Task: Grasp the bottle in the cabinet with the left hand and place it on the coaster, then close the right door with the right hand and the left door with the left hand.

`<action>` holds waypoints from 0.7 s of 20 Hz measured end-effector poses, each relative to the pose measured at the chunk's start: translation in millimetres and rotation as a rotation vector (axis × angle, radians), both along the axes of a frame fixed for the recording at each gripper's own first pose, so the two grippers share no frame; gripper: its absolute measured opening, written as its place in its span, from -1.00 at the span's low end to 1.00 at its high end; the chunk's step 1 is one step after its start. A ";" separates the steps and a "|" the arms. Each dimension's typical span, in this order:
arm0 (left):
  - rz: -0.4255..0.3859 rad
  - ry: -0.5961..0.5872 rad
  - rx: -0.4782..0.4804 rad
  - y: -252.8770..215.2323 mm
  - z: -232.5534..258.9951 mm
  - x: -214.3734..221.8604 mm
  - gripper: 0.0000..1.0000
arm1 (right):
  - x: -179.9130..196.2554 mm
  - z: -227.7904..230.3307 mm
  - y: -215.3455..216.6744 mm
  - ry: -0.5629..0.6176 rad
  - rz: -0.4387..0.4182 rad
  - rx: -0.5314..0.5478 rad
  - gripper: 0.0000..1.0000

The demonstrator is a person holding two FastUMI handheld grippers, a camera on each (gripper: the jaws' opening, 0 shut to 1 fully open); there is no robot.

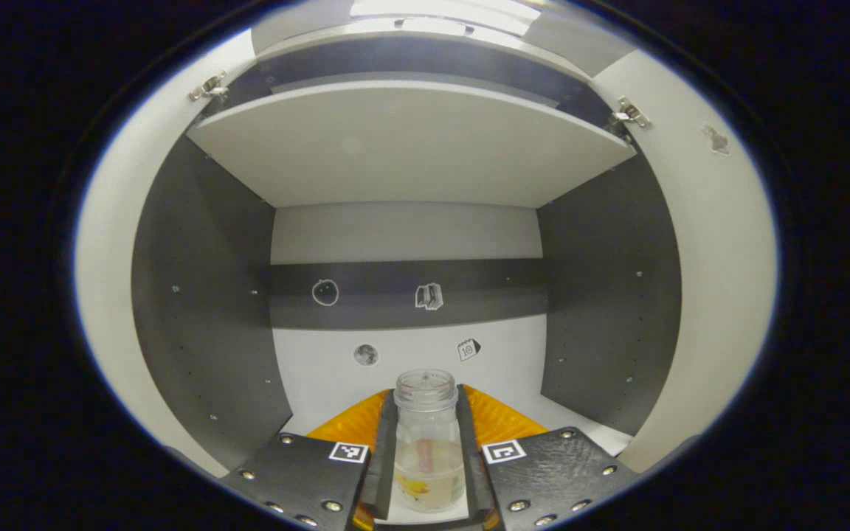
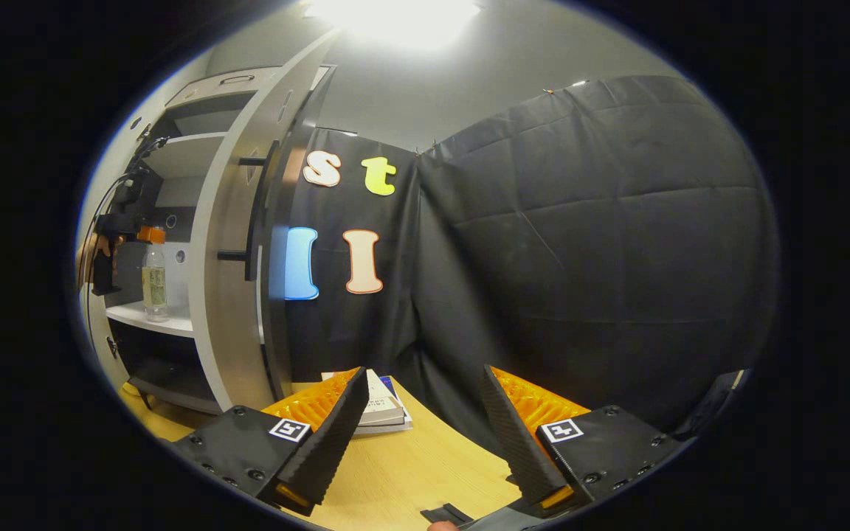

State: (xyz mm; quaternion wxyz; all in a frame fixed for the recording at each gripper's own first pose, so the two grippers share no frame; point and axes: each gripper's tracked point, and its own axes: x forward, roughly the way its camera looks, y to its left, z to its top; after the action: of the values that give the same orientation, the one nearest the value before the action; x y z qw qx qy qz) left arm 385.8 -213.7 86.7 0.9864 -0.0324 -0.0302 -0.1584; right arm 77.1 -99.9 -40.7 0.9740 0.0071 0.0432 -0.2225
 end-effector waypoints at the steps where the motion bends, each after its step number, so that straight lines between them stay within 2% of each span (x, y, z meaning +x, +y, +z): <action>1: 0.002 -0.005 -0.003 2.3 2.3 -7.3 -0.17 | -1.9 0.5 -0.4 -0.001 0.011 -0.001 0.94; 8: 0.032 -0.021 -0.015 17.3 8.5 -67.8 -0.17 | -24.4 -0.6 -6.5 -0.002 0.078 0.017 0.95; 14: 0.051 -0.013 -0.020 26.9 -14.1 -122.9 -0.19 | -46.1 -4.1 -11.0 0.014 0.130 0.036 0.95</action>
State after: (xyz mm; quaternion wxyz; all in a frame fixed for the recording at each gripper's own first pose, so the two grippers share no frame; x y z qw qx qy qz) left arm 262.9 -186.8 72.6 0.9895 -0.0405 -0.0391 -0.1331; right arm 30.9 -110.9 -44.8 0.9857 0.0204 0.0543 -0.1581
